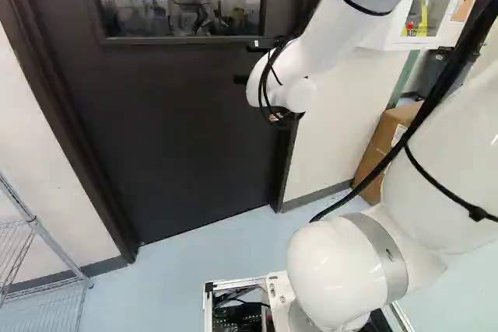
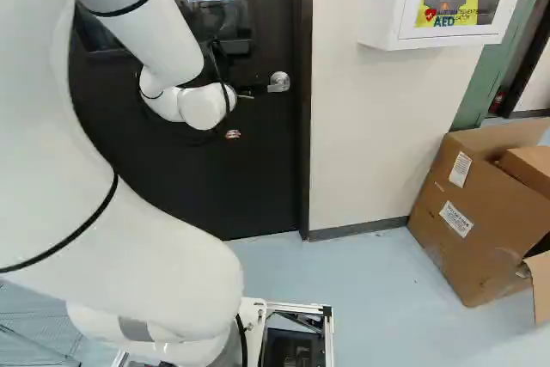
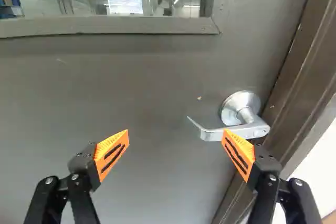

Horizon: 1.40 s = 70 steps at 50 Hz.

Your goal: Open the door and move inside

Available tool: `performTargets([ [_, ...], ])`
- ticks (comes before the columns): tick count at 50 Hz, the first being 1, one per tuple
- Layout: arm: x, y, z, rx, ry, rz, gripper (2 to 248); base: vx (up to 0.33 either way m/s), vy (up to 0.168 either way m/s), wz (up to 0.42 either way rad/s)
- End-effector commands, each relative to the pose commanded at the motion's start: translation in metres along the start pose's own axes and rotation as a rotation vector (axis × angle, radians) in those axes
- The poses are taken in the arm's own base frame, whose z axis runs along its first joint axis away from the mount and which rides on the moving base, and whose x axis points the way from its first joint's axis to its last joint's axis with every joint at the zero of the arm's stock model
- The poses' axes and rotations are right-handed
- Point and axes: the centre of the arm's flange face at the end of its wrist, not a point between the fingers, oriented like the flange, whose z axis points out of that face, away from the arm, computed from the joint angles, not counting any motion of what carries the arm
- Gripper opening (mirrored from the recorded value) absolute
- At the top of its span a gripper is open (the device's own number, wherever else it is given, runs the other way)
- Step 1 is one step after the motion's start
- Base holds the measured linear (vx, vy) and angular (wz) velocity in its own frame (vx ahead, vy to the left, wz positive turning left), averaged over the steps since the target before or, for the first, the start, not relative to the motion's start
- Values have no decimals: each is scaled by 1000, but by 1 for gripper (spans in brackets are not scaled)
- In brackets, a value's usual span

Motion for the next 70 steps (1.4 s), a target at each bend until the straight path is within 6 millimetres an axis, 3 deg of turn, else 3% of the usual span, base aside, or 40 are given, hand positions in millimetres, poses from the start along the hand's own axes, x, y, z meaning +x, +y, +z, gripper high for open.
performTargets([
  [26,26,1,-3,-2,48,0,247,0,0,0],
  [54,48,14,40,-40,-56,22,247,0,0,0],
  [70,40,18,51,-48,-84,25,247,0,0,0],
])
